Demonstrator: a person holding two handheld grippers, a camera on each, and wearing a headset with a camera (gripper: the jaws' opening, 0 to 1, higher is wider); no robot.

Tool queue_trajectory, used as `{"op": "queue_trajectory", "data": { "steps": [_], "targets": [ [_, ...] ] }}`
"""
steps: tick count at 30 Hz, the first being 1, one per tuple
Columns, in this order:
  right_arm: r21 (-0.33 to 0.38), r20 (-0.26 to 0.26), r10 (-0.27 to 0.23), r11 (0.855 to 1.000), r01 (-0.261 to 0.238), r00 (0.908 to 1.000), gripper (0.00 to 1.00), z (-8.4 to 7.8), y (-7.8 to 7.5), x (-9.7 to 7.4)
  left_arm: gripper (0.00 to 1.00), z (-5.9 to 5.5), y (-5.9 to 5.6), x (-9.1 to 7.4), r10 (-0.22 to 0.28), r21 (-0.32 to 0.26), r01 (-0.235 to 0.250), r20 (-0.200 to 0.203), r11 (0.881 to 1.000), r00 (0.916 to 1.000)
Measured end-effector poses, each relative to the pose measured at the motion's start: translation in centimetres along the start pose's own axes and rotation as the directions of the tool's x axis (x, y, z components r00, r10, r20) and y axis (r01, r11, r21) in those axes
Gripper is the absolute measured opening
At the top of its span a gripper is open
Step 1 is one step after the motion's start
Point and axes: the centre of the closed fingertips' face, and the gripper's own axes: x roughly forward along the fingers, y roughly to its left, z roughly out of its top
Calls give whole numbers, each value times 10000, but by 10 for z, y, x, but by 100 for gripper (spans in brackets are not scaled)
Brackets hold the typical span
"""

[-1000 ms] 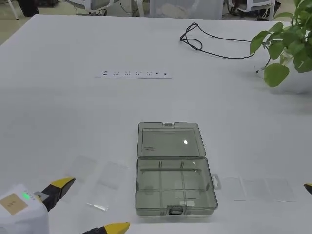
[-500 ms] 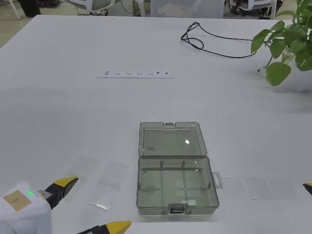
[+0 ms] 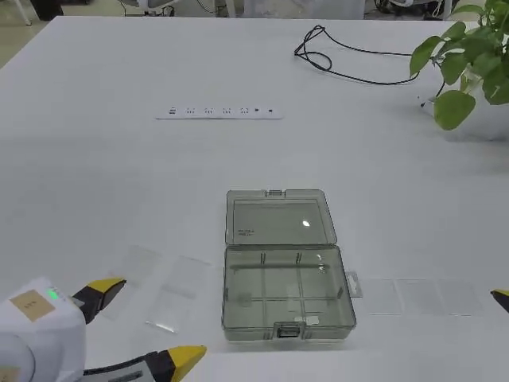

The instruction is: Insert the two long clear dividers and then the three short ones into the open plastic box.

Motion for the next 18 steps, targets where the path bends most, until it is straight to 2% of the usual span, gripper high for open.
{"op": "queue_trajectory", "data": {
  "steps": [4, 7, 9, 14, 16, 17, 18],
  "targets": [
    [-9, 91, 115, 9999, -115, 9999, 100, 4, 2, 0, 80, -2, 3, 3, -14, -133, 10, -279, 9999, 9996],
    [16, 91, 131, 9999, -132, 9999, 100, 3, 2, 0, 79, -6, 7, 6, 47, -130, -57, -733, 9999, 9973],
    [39, 80, 133, 9999, -133, 9999, 100, 2, 2, 0, 78, -10, 11, 7, 115, -169, -134, -1117, 9998, 9937],
    [127, 141, 112, 9999, -114, 9998, 100, 2, 1, -1, 74, -15, 17, 13, 103, -524, -197, -1740, 9984, 9847],
    [203, 186, 87, 9998, -91, 9998, 100, 2, 1, -2, 72, -16, 19, 16, 90, -545, -193, -1828, 9983, 9831],
    [233, 213, 72, 9997, -76, 9997, 100, 2, 0, -2, 71, -19, 21, 17, 152, -607, -286, -2103, 9977, 9775],
    [253, 228, 52, 9997, -58, 9997, 100, 2, 0, -3, 71, -19, 21, 19, 139, -597, -271, -2112, 9979, 9773]
  ]
}}
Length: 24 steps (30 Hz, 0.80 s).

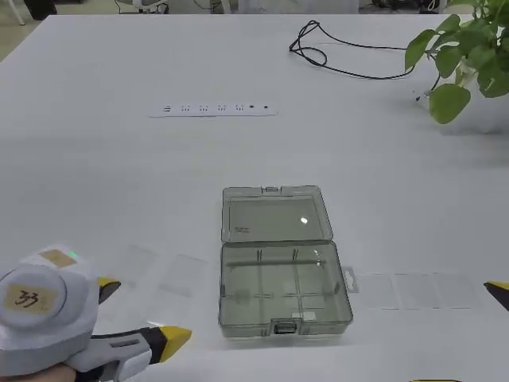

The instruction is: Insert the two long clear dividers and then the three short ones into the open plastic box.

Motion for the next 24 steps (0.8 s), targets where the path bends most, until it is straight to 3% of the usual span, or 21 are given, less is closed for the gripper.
{"op": "queue_trajectory", "data": {
  "steps": [2, 5, 6, 10, 12, 18, 24],
  "targets": [
    [4, 1, -8, 10000, 8, 10000, 100, 0, 0, -1, 70, 0, -1, 3, 21, -12, -21, -110, 10000, 9999],
    [0, -46, -41, 10000, 41, 10000, 100, -2, 0, -1, 67, -12, 3, 8, 171, -176, -191, -1057, 9997, 9942],
    [15, -45, -51, 10000, 51, 10000, 100, -2, -1, -2, 66, -10, 3, 11, 128, -140, -142, -955, 9998, 9953],
    [139, 50, -68, 9999, 68, 10000, 100, 0, -1, -2, 60, -11, 1, 15, -103, -654, 22, -1232, 9979, 9923],
    [151, 78, -69, 9999, 68, 9999, 100, 1, -1, -2, 55, -12, 1, 19, -125, -669, 32, -1400, 9978, 9901],
    [213, 105, -83, 9997, 81, 9999, 100, 0, 1, -2, 51, -15, 3, 27, 6, -396, -80, -1824, 9992, 9832],
    [247, 96, -96, 9997, 93, 9999, 100, -1, 2, -3, 46, -19, 3, 34, 102, -530, -220, -2128, 9984, 9770]
  ]
}}
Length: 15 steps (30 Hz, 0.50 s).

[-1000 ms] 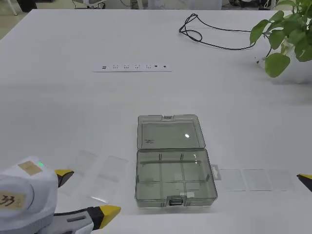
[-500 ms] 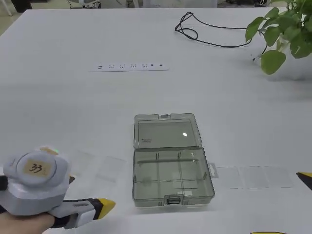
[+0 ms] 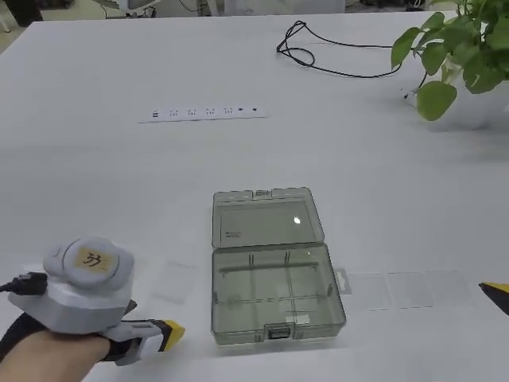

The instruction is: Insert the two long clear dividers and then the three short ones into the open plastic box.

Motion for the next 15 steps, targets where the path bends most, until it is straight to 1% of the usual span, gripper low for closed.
{"op": "queue_trajectory", "data": {
  "steps": [1, 5, 9, 12, 15],
  "targets": [
    [7, 6, 4, 10000, -4, 10000, 100, 0, 0, 0, 45, -2, 0, 2, 21, 24, -20, -105, 10000, 9999],
    [-16, 13, 27, 10000, -27, 10000, 100, 0, 1, 0, 42, -5, 0, 6, 39, -44, -41, -313, 10000, 9995],
    [4, 68, 47, 10000, -47, 10000, 100, 1, 1, 1, 41, -6, 1, 7, 112, -66, -115, -384, 9999, 9992],
    [-4, 91, 83, 10000, -83, 9999, 100, 2, 3, 1, 41, -9, 2, 8, 156, -31, -158, -548, 9999, 9984],
    [32, 122, 110, 9999, -110, 9999, 100, 3, 3, 0, 40, -8, 2, 8, 218, -11, -219, -537, 9998, 9983]
  ]
}}
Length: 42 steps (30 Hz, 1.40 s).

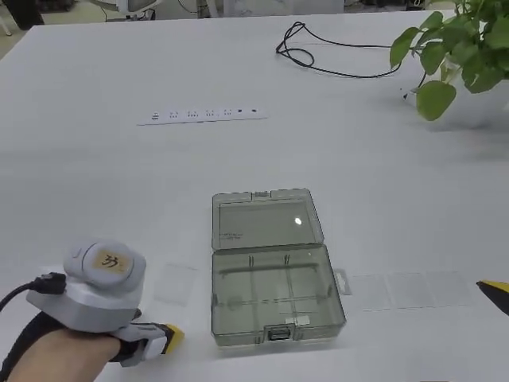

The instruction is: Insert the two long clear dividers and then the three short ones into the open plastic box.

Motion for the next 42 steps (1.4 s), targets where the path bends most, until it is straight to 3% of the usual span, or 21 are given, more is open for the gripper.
{"op": "queue_trajectory", "data": {
  "steps": [14, 22, 28, 34, 38, 42],
  "targets": [
    [15, -204, 455, 9990, -455, 9988, 100, 8, -10, -14, 32, 6, 4, 4, 598, -296, -606, -247, 9977, 9979],
    [-26, -268, 786, 9969, -787, 9965, 100, 17, -9, -21, 31, 2, 1, 2, 675, -422, -709, -771, 9966, 9947],
    [26, -191, 798, 9968, -798, 9966, 100, 18, -9, -16, 31, 5, 3, 1, 534, -875, -580, -538, 9945, 9971],
    [115, -214, 1007, 9949, -1004, 9947, 100, 16, 1, -3, 31, 2, 3, -4, 399, -1298, -435, -298, 9906, 9988],
    [-14, -334, 1213, 9926, -1214, 9921, 100, 18, 8, 11, 31, 0, 3, -11, 289, -1847, -271, 70, 9824, 9996],
    [-65, -338, 1246, 9922, -1249, 9916, 100, 24, 13, 19, 31, -3, 4, -19, 298, -1997, -205, 433, 9796, 9986]
  ]
}}
